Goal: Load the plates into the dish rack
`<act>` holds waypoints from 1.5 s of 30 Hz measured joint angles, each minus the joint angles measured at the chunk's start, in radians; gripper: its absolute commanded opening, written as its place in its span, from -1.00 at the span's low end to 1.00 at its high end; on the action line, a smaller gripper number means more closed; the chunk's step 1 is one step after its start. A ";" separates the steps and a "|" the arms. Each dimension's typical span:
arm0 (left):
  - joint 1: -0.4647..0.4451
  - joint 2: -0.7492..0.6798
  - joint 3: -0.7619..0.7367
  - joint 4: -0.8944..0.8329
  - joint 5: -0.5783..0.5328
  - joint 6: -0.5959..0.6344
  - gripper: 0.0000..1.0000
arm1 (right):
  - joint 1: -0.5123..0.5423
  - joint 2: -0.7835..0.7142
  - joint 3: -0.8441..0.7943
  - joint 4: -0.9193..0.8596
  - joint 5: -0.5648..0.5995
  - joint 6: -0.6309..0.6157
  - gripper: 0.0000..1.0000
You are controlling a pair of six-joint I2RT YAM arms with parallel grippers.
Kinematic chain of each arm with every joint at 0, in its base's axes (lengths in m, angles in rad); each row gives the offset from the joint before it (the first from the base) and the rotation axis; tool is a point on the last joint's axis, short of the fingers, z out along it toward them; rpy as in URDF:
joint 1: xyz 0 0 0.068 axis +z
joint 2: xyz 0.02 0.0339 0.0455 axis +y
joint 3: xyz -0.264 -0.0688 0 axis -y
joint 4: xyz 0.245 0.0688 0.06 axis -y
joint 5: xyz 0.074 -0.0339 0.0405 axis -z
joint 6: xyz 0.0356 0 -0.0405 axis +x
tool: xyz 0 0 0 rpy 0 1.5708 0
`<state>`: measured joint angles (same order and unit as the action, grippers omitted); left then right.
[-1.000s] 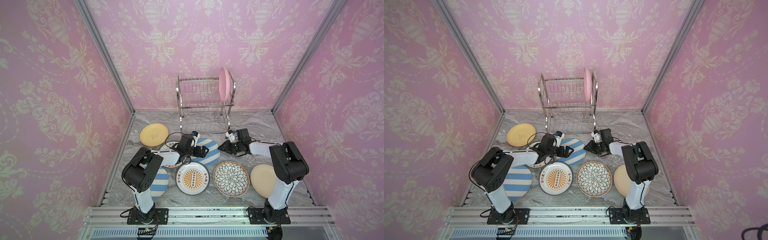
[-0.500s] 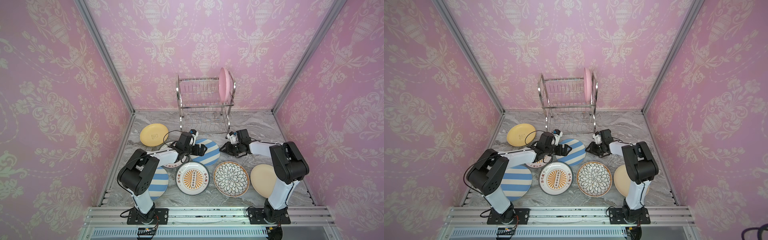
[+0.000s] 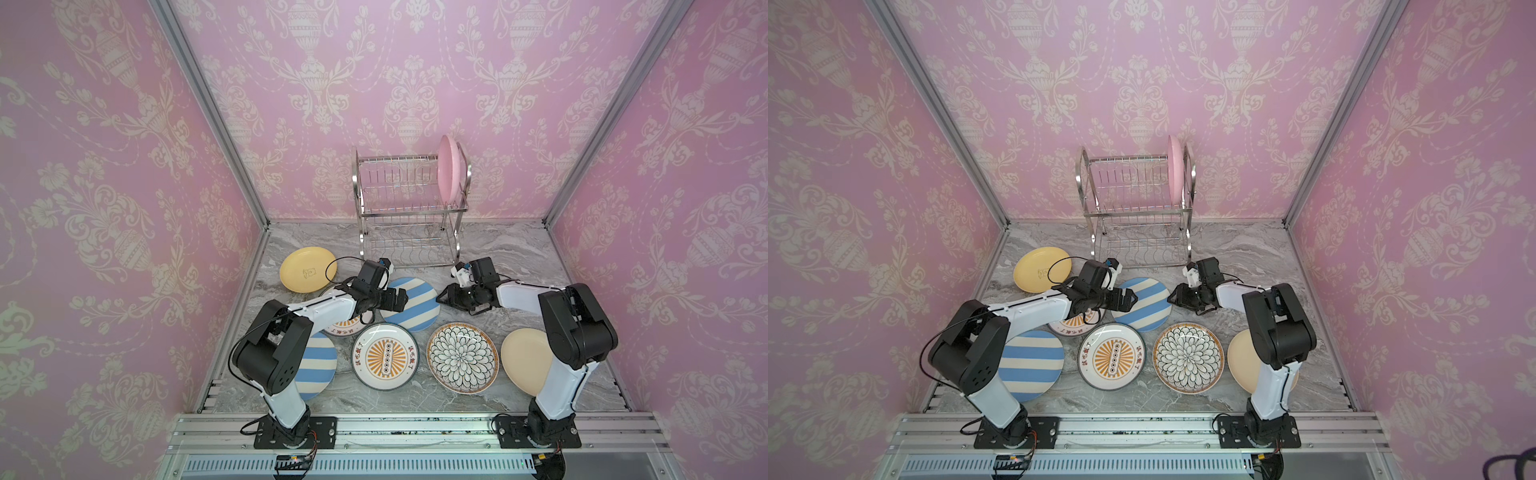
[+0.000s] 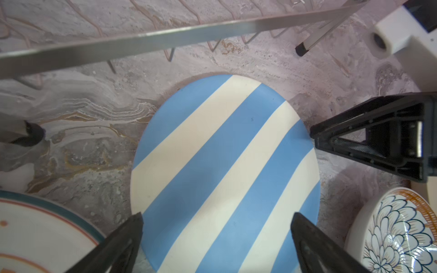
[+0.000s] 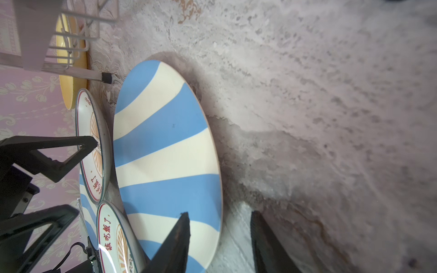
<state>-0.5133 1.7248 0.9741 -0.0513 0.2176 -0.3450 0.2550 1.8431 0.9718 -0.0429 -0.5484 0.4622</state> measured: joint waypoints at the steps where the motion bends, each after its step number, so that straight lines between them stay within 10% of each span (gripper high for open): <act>1: 0.000 0.007 0.000 -0.005 0.000 0.000 0.99 | 0.001 0.000 0.002 0.000 0.000 -0.003 -0.06; 45: -0.027 0.117 0.150 -0.202 -0.153 0.037 0.99 | 0.019 0.005 -0.002 0.039 -0.010 -0.017 0.04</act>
<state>-0.5404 1.8423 1.1236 -0.2535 0.0647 -0.3077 0.2741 1.8481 0.9695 -0.0044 -0.5583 0.4450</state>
